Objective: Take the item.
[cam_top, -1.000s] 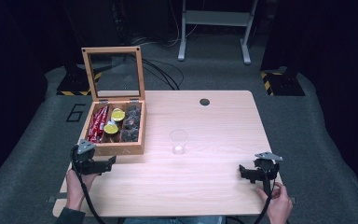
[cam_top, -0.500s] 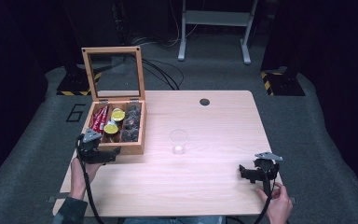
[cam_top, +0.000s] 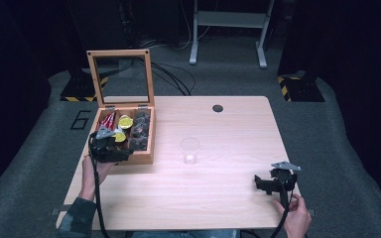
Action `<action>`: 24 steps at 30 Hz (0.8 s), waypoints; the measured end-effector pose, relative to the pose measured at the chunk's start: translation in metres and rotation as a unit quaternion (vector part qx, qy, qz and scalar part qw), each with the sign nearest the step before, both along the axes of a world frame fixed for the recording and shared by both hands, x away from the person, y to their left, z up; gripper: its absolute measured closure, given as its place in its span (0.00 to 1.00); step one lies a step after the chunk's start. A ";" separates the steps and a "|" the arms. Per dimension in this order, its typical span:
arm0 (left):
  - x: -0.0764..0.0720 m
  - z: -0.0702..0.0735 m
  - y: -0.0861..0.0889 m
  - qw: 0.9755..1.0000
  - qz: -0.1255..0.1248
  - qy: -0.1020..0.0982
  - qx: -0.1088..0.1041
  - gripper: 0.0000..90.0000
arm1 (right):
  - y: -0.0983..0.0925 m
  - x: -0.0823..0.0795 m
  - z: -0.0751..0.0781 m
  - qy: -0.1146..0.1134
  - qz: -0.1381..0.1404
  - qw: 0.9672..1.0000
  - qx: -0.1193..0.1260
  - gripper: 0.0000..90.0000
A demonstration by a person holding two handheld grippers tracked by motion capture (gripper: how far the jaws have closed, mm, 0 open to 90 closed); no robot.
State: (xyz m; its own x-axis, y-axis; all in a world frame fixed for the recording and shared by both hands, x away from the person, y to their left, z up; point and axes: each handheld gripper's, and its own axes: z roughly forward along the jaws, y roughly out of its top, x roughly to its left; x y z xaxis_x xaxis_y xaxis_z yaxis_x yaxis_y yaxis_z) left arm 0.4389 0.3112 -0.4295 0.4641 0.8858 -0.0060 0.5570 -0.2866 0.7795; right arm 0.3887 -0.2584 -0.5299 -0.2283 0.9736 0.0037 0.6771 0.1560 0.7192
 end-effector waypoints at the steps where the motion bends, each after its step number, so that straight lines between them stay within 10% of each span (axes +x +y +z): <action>1: 0.005 -0.001 -0.001 1.000 -0.001 0.006 -0.002 0.17 | 0.000 0.000 0.000 0.000 0.000 1.000 0.000 0.00; 24: 0.046 -0.013 -0.003 0.999 0.016 0.050 0.003 0.57 | 0.000 0.000 0.000 0.000 0.000 1.000 0.000 0.00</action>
State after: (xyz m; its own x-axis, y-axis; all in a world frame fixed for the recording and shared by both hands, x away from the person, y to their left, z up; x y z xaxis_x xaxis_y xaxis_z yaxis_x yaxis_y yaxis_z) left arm 0.4846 0.3077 -0.4427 0.4325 0.9004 -0.0462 0.6414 -0.2712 0.7177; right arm 0.3887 -0.2584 -0.5299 -0.2284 0.9736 0.0038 0.6771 0.1561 0.7192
